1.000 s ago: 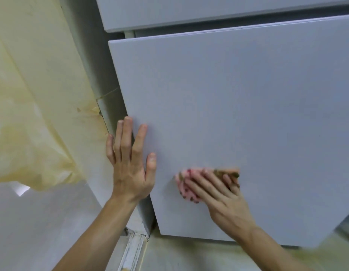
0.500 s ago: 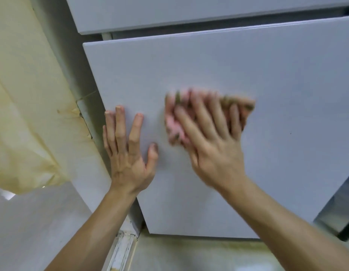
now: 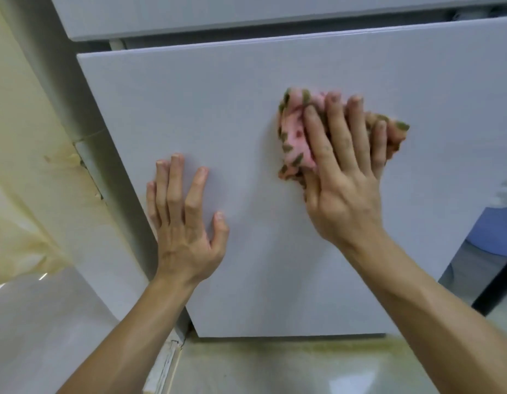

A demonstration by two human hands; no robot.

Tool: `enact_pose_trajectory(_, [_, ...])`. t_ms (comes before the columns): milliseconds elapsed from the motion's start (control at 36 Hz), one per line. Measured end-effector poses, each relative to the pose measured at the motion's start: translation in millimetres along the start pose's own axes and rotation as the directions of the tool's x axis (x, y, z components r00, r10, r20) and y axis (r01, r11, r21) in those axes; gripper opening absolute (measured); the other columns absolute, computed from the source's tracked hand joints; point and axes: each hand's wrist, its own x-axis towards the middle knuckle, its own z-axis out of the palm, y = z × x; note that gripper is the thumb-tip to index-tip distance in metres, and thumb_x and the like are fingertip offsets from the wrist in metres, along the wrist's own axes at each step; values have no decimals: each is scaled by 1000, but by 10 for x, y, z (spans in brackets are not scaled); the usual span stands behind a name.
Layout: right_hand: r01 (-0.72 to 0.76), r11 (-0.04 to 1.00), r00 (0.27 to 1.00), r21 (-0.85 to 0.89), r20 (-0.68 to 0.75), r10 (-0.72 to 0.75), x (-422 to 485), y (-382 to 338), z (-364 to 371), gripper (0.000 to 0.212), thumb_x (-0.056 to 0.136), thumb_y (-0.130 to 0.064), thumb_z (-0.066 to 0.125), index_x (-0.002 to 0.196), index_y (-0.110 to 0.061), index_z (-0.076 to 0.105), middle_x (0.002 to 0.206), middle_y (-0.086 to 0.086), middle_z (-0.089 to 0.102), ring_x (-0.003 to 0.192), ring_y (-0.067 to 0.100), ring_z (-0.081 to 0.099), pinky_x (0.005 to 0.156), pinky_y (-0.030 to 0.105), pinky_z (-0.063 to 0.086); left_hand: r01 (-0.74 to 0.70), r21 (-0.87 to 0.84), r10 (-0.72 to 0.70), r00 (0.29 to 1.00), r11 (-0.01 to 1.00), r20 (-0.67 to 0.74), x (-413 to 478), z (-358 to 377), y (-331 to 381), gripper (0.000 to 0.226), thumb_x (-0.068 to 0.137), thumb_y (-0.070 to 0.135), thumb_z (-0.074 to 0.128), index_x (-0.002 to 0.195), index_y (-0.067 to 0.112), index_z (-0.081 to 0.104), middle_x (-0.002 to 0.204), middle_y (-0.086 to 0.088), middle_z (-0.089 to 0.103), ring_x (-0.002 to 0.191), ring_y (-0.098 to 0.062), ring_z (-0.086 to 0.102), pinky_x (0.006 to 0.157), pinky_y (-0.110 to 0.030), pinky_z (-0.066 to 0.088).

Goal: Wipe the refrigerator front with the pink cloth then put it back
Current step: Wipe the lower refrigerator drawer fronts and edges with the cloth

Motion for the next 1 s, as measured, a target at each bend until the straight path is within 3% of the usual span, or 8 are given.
enact_pose_trajectory(83, [-104,992,992,66,-59,108,484,-38,-100,52,111,-13,43,162,-6,33,168,25,27,157,44,18,128,55,3,-2,-9,2,1000,1000,-16,40,26,91,74,87,15,59,156,9,32,166,-25,23,161,-35,9,128,-58,9])
enact_pose_trajectory(222, [-135,990,982,48,-124,140,571,-134,-46,51,109,-10,48,159,-5,38,165,29,31,155,50,22,129,54,3,-17,-11,16,999,1000,-33,144,24,193,78,80,10,62,153,9,36,166,-21,26,160,-35,13,128,-57,9])
enact_pose_trajectory(361, [91,996,996,6,1,-91,-328,6,100,56,109,-36,55,160,-25,37,170,11,23,161,33,12,131,48,2,5,-48,-8,999,999,-43,170,56,266,74,79,8,60,149,6,38,165,-21,26,158,-42,16,128,-57,9])
enact_pose_trajectory(472, [315,947,925,-56,239,-294,-1388,361,100,66,105,-37,55,165,-32,27,176,0,12,163,23,11,132,45,1,-18,-42,17,999,999,-33,162,77,284,71,82,12,61,149,6,37,165,-23,26,159,-39,14,128,-58,9])
enact_pose_trajectory(583, [379,923,878,-66,342,-335,-1793,607,-14,72,102,-35,53,167,-31,21,177,-3,8,163,19,9,132,42,2,-70,-62,69,997,996,-20,150,103,372,68,84,17,61,147,10,38,165,-18,26,162,-26,8,128,-55,10])
enact_pose_trajectory(778, [301,952,921,-45,272,-279,-1374,679,-104,70,103,-23,44,167,-27,17,176,-4,6,163,19,8,132,41,2,-122,-90,125,992,988,19,92,156,539,68,82,16,63,146,14,41,165,-13,27,162,-23,7,129,-53,11])
enact_pose_trajectory(917, [-22,999,1000,40,11,22,-121,666,-296,53,110,-17,42,161,-4,33,167,24,29,158,42,15,130,45,1,-115,-112,115,993,987,-6,184,142,657,65,81,15,62,144,15,43,164,-13,28,162,-20,5,129,-51,9])
enact_pose_trajectory(1000, [-40,994,998,98,-49,45,497,702,-438,49,111,-12,42,156,6,37,162,35,31,152,55,22,129,46,2,-103,-125,103,995,987,-9,264,144,751,63,82,15,61,143,15,45,164,-12,28,162,-21,6,129,-50,7])
